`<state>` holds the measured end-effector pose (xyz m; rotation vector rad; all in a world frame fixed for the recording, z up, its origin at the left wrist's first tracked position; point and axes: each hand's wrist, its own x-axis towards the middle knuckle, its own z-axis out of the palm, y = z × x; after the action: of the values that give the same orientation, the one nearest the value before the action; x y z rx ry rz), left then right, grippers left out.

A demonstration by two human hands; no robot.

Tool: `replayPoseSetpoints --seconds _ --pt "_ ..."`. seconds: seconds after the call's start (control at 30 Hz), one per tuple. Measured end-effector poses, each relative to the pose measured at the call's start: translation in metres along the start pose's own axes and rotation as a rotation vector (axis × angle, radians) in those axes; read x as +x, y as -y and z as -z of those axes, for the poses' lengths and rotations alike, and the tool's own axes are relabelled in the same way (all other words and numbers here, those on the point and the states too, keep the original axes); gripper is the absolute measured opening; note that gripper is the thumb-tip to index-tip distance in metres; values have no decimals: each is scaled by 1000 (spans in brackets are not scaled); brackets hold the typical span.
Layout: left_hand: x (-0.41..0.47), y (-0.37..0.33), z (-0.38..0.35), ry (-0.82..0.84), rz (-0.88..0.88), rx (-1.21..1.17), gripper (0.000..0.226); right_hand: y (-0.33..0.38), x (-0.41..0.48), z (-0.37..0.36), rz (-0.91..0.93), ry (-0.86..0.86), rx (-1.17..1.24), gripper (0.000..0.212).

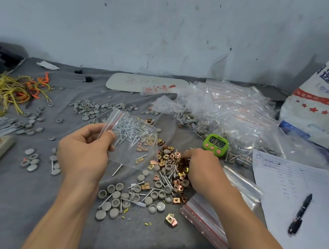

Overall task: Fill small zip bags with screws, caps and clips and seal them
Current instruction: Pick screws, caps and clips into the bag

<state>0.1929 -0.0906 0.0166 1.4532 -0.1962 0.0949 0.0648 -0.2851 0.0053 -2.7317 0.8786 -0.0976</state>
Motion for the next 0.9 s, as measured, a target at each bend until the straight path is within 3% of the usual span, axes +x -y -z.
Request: replayPoseSetpoints --seconds 0.17,0.3,0.43,0.53,0.63,0.73,0.83,0.9 --pt "3 2 3 -42 40 -1 13 17 1 -9 5 -139 234 62" --pt "6 2 9 -87 76 3 12 16 -10 -13 61 -188 313 35" --pt "3 2 9 42 141 60 14 23 -17 -15 121 -49 195 28" --pt "-5 1 9 189 194 64 23 24 -16 -12 58 -96 131 35" --pt "-8 2 10 363 253 93 29 30 -19 -13 33 -240 488 30" --pt "-12 0 5 572 350 70 31 42 -21 -11 14 -43 1035 53" --pt "-15 -3 1 580 354 14 24 44 -20 -4 6 111 1106 2" --pt "-17 -2 3 538 259 65 22 39 -18 0 -5 155 1119 13"
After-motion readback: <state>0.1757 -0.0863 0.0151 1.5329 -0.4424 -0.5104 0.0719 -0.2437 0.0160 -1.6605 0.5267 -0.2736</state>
